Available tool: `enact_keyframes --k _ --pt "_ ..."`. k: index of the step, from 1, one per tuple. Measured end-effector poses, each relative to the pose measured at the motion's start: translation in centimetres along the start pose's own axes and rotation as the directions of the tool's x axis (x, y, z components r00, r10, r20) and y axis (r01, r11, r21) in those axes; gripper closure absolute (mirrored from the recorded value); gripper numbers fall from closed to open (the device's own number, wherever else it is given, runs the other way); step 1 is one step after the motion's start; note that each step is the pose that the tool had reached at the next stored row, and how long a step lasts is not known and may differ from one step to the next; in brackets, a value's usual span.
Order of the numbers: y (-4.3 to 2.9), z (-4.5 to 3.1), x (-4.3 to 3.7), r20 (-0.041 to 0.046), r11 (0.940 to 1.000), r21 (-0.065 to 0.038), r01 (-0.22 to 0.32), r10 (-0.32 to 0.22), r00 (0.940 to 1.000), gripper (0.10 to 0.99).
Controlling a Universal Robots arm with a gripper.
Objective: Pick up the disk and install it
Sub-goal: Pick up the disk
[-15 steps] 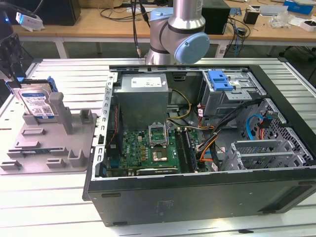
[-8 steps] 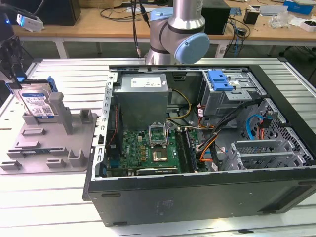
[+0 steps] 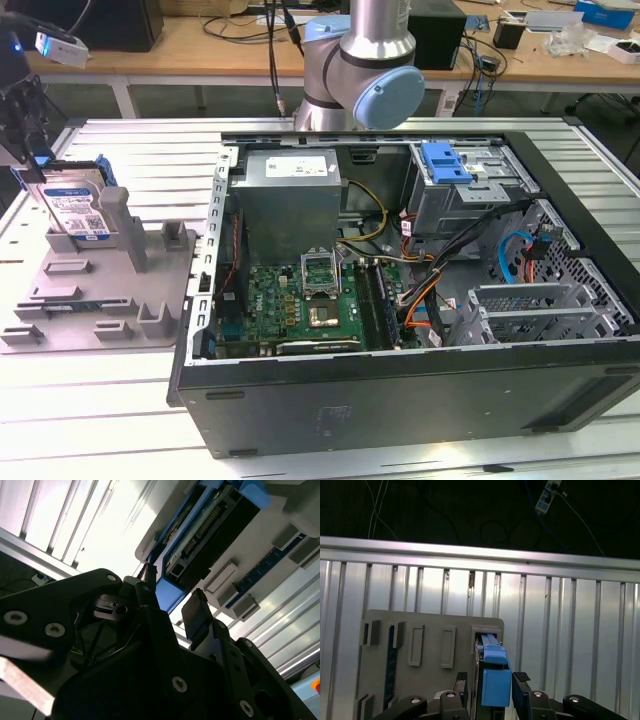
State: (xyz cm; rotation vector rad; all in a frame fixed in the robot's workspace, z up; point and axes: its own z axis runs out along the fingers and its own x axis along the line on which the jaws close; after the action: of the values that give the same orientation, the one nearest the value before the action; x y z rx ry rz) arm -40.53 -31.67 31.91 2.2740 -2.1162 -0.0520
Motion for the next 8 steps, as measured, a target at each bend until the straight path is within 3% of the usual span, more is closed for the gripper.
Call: enact_keyframes --k 8 --pt "-0.03 0.56 0.0 0.0 1.0 0.0 0.0 0.0 1.0 0.604"
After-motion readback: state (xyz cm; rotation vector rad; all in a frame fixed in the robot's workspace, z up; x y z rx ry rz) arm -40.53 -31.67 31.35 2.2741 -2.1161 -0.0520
